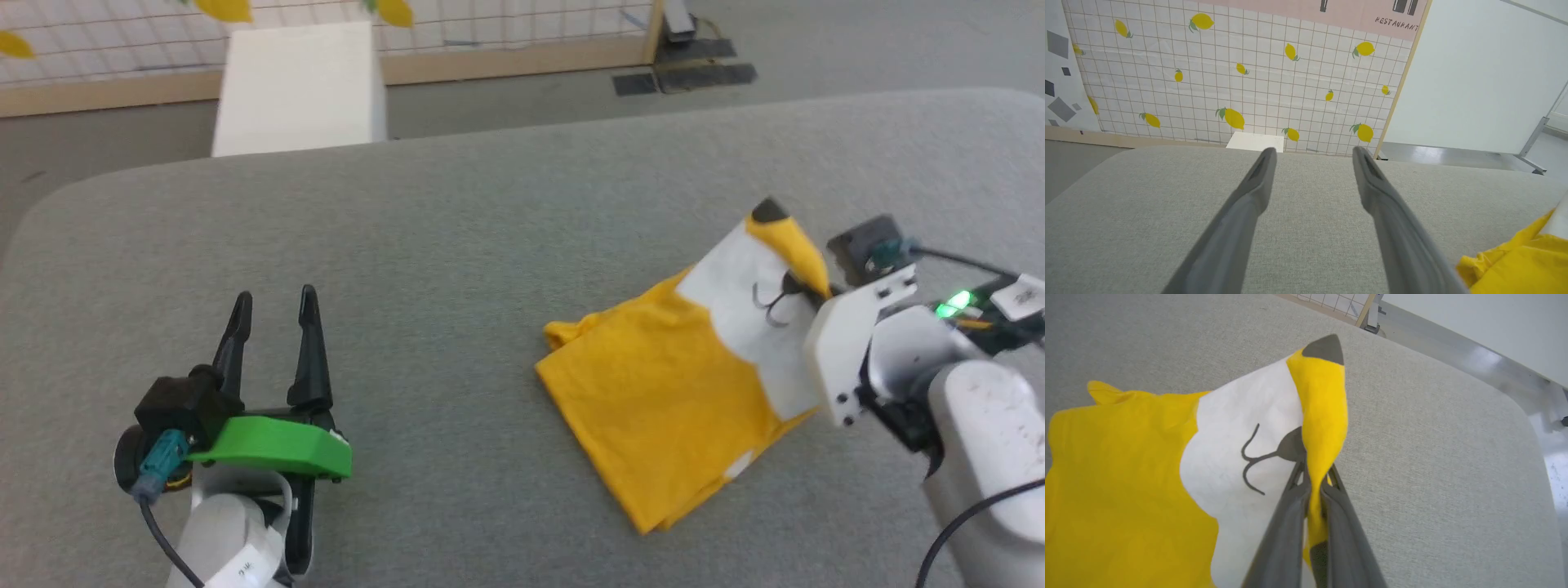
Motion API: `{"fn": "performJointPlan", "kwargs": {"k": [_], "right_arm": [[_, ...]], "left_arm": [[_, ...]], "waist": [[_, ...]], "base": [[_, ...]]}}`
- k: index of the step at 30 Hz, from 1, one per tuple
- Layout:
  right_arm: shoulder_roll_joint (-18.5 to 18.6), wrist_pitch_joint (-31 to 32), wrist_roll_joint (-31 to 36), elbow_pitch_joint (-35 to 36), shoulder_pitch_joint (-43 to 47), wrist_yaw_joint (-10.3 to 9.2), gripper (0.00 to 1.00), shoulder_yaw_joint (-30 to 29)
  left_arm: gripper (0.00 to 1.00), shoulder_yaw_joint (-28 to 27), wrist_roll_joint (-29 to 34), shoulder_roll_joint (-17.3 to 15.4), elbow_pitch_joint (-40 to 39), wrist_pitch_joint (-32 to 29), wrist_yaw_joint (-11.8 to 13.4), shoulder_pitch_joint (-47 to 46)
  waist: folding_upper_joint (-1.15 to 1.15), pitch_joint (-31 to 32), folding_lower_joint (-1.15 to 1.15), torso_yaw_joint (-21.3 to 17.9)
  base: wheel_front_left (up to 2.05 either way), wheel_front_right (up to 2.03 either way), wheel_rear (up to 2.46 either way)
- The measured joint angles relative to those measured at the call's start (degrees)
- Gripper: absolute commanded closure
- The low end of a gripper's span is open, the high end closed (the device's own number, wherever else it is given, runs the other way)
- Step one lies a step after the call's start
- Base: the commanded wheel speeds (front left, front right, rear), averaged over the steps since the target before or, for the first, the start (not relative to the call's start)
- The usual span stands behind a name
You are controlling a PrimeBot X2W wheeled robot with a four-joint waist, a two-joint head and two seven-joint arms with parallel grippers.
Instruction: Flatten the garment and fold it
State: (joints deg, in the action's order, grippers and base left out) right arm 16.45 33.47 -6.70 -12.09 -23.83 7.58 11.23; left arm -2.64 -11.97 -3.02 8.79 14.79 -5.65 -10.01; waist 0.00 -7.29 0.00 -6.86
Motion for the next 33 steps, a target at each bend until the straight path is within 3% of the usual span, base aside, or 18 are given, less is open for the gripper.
{"fn": "performJointPlan", "kwargs": {"k": [8,14,24,33], "right_arm": [[9.5,-4.5,0.6,-6.2,-9.3,0.01,1.00,1.7],[13.3,-10.2,2.7,-14.1,-14.3,0.01,1.00,-2.6],[14.8,-19.7,10.4,-24.5,-21.4,0.02,1.00,-17.0],[14.2,-25.9,17.2,-28.9,-21.8,0.02,1.00,-26.1]], "left_arm": [[0.00,0.4,2.2,-0.5,-2.3,0.0,-0.1,-4.3],[0.00,0.8,3.5,-2.7,-3.8,-0.1,-0.3,-7.4],[0.00,1.0,4.5,-6.2,-8.8,-3.8,-0.3,-10.1],[0.00,1.4,4.5,-7.1,-9.9,-4.7,-0.3,-10.1]], "waist": [[0.00,-4.4,0.00,-6.2],[0.00,-9.8,0.00,-9.7],[0.00,-18.8,0.01,-12.7],[0.00,-22.9,0.01,-11.5]], "base": [[0.00,0.00,0.00],[0.00,0.00,0.00],[0.00,0.00,0.00],[0.00,0.00,0.00]]}}
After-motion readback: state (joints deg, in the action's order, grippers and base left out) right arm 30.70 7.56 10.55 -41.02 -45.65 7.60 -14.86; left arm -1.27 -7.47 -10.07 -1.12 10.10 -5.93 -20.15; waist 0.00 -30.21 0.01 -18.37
